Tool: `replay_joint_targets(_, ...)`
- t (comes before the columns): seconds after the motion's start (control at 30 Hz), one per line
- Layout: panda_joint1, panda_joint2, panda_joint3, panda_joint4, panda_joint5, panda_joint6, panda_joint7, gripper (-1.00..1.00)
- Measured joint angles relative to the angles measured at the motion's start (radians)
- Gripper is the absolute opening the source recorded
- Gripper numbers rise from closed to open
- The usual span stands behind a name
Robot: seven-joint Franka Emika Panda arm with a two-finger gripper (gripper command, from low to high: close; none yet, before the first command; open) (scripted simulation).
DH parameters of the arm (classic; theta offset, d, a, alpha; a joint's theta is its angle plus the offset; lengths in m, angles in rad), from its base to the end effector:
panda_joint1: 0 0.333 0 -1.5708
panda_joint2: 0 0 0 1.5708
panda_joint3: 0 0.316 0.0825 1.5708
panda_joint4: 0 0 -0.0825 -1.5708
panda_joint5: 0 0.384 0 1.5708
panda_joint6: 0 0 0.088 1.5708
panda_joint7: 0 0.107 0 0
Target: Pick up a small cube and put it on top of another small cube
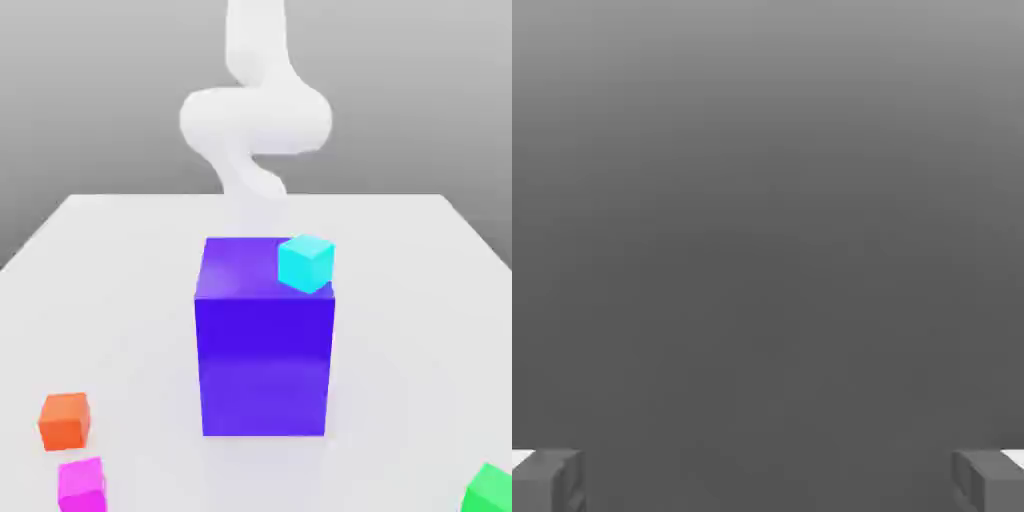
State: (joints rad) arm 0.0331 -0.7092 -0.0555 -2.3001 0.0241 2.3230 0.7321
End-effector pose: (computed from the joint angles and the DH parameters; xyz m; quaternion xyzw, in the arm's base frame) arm 0.3795 -0.0155 0.6800 -0.8661 0.3483 -0.3244 0.1526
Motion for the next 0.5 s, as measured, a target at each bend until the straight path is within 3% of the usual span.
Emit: replay_joint_targets(0.5, 0.111, 0.550, -0.271, 0.000, 0.228, 0.137, -0.472, 0.00)
